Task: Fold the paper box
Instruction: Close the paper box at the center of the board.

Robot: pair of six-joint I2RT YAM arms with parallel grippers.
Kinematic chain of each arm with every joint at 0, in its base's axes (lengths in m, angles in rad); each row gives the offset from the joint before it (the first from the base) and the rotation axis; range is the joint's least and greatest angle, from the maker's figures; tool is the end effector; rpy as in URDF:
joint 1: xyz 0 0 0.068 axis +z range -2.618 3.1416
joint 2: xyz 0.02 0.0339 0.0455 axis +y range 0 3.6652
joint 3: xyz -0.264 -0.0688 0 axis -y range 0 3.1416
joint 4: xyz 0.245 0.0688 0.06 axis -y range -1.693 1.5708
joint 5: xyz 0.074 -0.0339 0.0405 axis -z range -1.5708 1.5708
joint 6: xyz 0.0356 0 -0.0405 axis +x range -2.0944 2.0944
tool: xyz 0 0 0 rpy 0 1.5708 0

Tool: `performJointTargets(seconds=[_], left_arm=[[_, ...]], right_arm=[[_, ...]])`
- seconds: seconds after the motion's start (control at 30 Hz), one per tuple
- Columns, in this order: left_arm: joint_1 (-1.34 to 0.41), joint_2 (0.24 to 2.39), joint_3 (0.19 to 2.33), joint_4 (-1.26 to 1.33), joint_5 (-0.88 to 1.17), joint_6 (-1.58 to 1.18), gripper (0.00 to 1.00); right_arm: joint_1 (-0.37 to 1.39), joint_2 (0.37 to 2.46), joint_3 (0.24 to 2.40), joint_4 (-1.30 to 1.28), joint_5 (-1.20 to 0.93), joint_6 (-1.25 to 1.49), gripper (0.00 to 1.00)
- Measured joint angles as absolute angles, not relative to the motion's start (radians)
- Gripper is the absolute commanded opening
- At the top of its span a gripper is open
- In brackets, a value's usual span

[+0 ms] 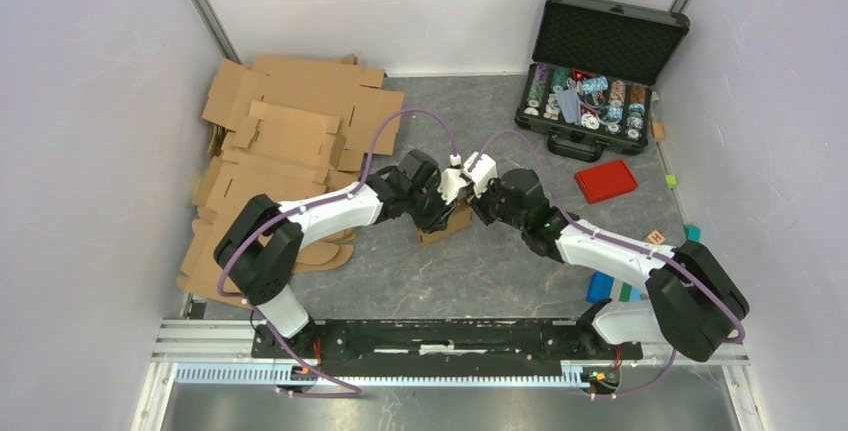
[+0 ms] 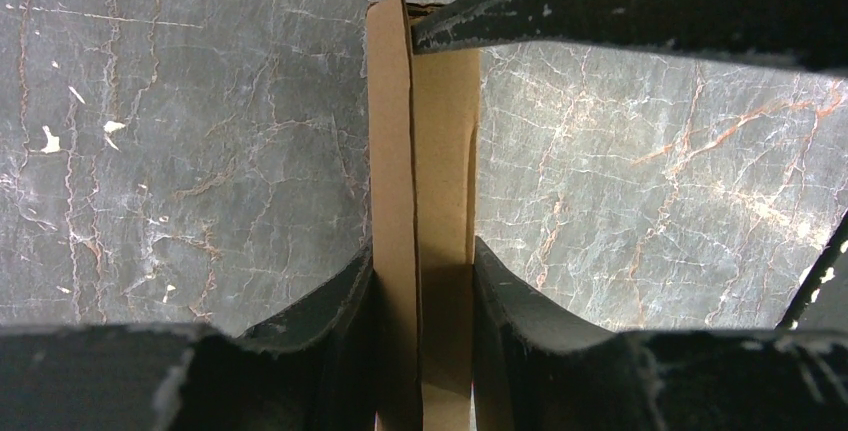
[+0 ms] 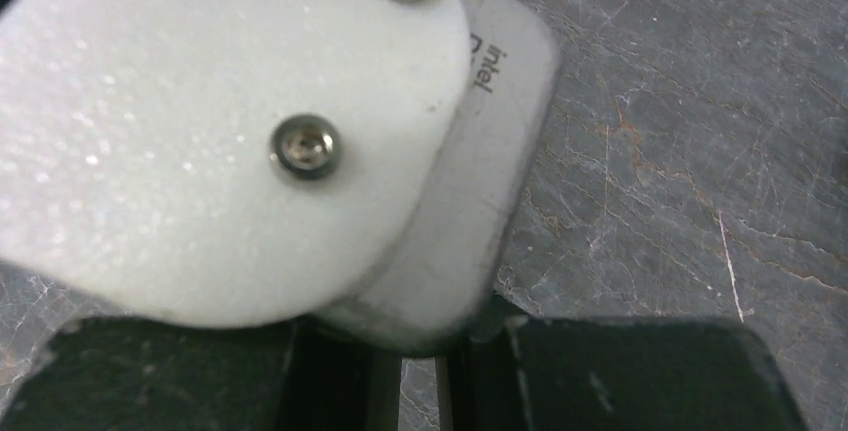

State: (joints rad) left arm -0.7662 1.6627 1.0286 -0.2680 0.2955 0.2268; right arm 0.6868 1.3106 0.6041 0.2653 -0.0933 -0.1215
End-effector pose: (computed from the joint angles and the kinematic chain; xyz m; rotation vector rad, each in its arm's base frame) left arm 0.2408 -0.2461 0.1948 1.3100 2.1456 -0.5925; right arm 0.2116 0.1778 0.2085 -0.8570 1.8505 0.4516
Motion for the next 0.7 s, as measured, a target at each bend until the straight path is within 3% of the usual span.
performJointTargets(seconds=[0.4, 0.53, 0.7], left_arm=[[-0.766, 1.664, 1.029, -0.268, 0.295, 0.227, 0.26], [-0.766, 1.664, 1.029, -0.268, 0.296, 0.227, 0.26], [-0.766, 1.665, 1.031, -0.268, 0.296, 0.227, 0.25]], right_arm=[[0.678, 1.31, 0.604, 0.259, -0.078, -0.138, 0.21], [0.676, 1.306, 0.604, 0.254, -0.067, -0.151, 0.18], [0.672, 1.304, 0.604, 0.253, -0.069, -0.155, 0.09]])
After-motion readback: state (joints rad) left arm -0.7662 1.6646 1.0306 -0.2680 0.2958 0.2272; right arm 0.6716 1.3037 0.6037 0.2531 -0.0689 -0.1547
